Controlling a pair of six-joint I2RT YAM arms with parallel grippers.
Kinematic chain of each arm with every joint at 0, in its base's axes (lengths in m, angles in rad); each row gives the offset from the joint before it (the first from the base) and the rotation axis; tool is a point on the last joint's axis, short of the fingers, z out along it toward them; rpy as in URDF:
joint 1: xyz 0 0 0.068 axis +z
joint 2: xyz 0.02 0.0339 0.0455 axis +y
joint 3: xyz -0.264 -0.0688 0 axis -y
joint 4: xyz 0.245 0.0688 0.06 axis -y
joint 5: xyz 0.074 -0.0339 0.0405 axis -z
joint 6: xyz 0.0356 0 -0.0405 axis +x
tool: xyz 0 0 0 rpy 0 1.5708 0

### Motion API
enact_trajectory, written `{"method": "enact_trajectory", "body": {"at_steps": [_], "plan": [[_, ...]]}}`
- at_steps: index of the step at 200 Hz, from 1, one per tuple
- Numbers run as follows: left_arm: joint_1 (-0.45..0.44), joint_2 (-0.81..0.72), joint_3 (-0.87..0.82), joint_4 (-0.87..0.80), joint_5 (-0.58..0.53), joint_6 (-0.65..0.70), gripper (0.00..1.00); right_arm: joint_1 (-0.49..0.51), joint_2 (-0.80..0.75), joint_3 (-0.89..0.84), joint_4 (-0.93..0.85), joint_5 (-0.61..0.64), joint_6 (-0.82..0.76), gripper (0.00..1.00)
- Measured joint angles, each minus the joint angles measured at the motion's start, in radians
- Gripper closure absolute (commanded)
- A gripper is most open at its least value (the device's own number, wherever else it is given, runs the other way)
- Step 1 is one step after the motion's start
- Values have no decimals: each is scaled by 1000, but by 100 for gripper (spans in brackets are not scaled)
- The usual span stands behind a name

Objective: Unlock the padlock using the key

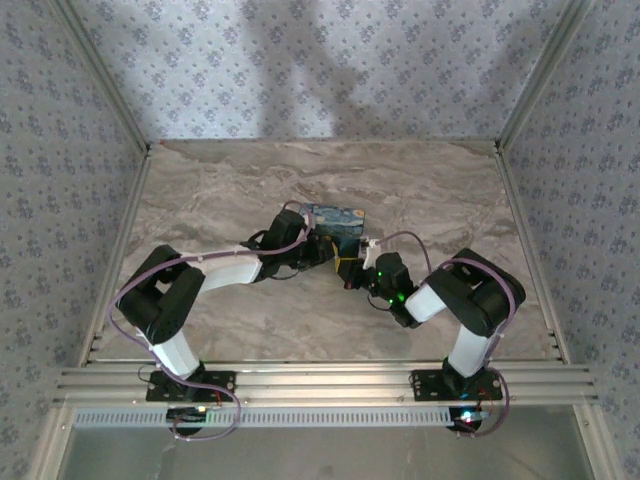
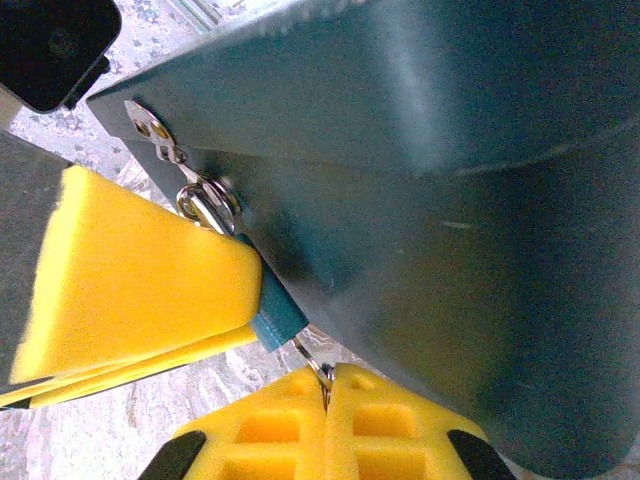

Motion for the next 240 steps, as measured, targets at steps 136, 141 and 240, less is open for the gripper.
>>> {"method": "enact_trajectory", "body": {"at_steps": [136, 141, 240], "plan": [[-8, 49, -50, 7, 19, -7, 51, 80, 134, -48, 150, 126, 128, 100], [-6, 41, -60, 7, 19, -5, 48, 81, 134, -48, 150, 129, 129, 100], [27, -86, -211, 185, 3, -53, 40, 124, 117, -39, 113, 140, 225, 100]]}}
